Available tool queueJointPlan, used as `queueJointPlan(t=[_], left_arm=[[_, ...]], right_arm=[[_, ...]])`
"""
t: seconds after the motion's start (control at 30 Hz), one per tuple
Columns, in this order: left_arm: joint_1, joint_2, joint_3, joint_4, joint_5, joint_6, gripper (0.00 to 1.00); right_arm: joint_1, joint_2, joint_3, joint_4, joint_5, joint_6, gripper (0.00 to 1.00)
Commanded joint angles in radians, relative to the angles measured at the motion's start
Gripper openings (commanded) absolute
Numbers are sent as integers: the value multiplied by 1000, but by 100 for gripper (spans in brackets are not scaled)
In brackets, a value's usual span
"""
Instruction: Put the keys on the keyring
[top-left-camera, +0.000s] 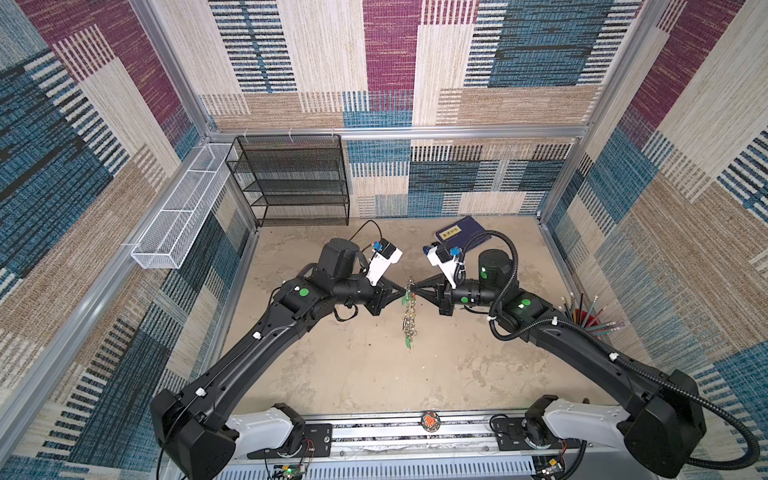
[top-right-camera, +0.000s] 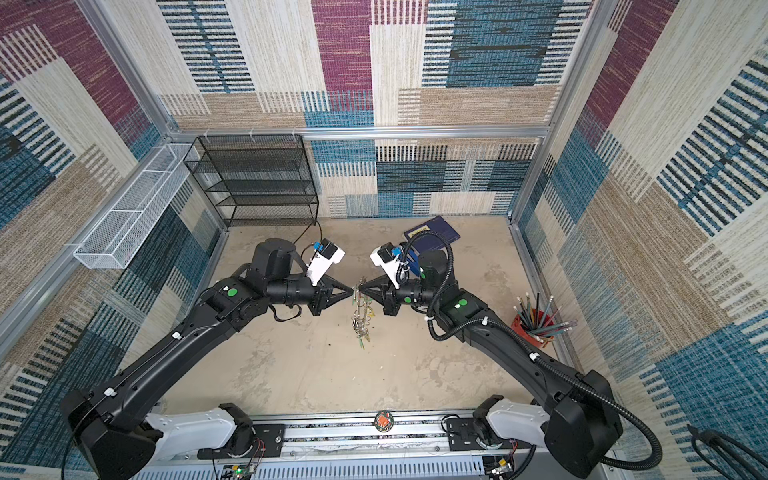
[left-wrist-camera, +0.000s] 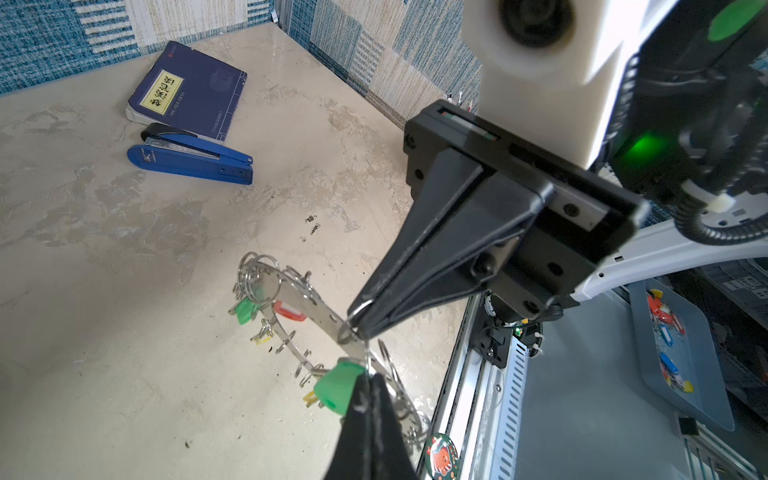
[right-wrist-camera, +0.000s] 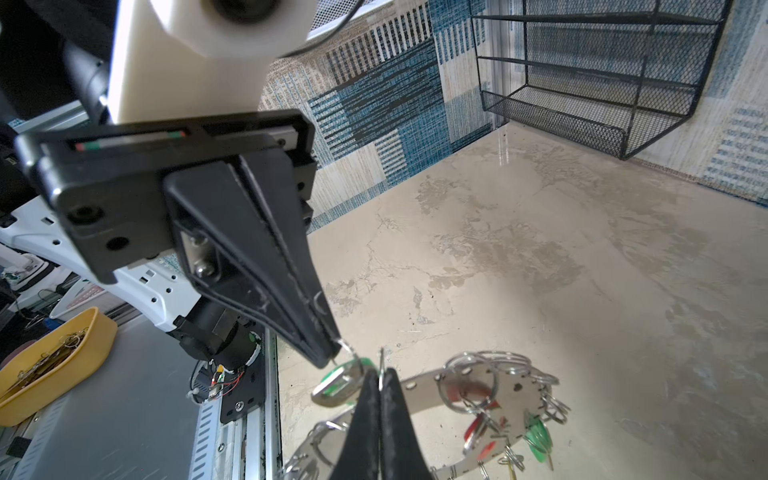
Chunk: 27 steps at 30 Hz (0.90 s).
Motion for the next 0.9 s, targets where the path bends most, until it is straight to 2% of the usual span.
queueJointPlan(t=[0.0, 0.2, 0.6, 0.87], left_arm=[[-8, -4, 10, -7, -23, -25, 0], [-27, 3, 10, 24, -34, -39, 0], [-53, 5, 44, -28, -223, -11, 0], [-62, 21, 59, -35, -205, -7, 0]], right_arm=[[2, 3, 12, 49, 10, 12, 0], [2, 9, 15, 49, -3, 16, 0], [2, 16, 11, 46, 0, 13, 0], [2, 19, 15, 46, -6, 16, 0]])
